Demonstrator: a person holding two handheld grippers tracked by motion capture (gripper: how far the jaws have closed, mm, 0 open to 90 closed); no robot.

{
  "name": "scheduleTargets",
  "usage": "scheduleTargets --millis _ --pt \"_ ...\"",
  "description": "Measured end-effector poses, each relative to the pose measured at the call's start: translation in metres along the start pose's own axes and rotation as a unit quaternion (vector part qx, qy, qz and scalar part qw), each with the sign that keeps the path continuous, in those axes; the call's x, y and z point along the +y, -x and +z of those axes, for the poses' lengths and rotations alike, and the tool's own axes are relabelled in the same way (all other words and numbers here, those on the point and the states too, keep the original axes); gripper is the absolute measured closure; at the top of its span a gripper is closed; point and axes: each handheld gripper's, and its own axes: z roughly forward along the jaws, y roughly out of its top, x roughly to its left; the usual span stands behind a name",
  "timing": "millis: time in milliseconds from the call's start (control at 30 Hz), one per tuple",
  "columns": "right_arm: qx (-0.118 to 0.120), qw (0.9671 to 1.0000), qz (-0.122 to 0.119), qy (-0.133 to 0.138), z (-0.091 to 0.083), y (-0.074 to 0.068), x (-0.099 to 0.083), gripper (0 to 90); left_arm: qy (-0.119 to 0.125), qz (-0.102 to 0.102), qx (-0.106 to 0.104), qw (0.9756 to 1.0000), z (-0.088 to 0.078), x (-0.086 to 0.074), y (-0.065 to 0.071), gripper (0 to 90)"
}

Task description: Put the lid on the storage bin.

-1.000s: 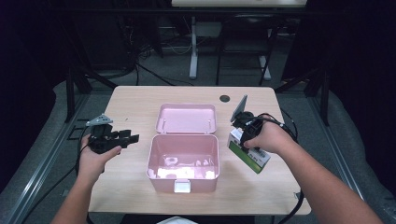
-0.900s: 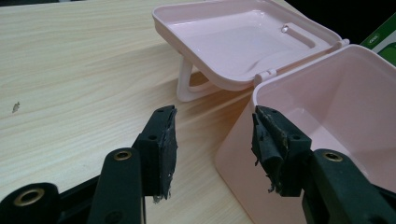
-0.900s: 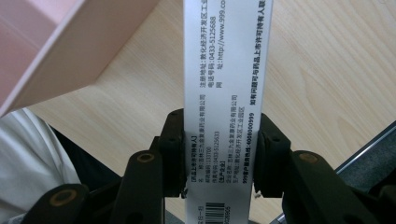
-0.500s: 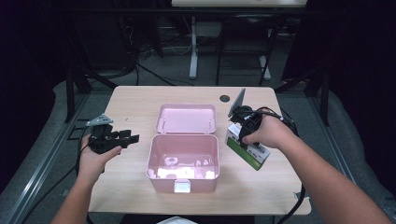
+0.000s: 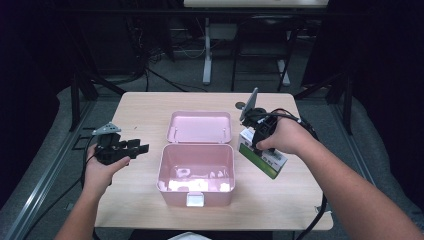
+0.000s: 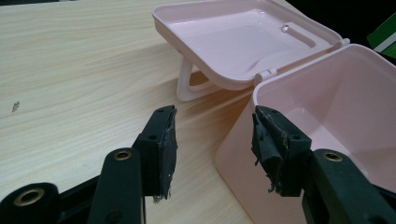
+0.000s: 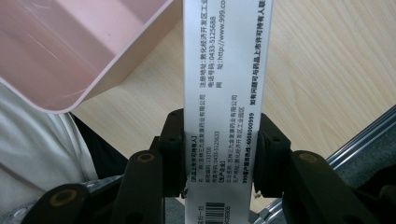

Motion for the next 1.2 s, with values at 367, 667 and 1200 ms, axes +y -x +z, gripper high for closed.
scheduleTargets --millis 367,667,1200 --pt "-0.001 0.9998 -0.018 -0.001 -0.013 -0.013 0.007 61.5 0.003 0.0 0.0 1.0 0.001 0.0 0.001 49.8" --pt "-0.004 0.9985 -0.055 -0.003 -0.022 -0.031 0.02 61.5 0.002 0.0 0.001 1.0 0.001 0.0 0.0 49.8" --pt "0.002 0.9925 -0.122 -0.006 -0.025 -0.078 0.054 61.5 0.003 0.001 0.0 1.0 0.001 -0.001 -0.001 49.8"
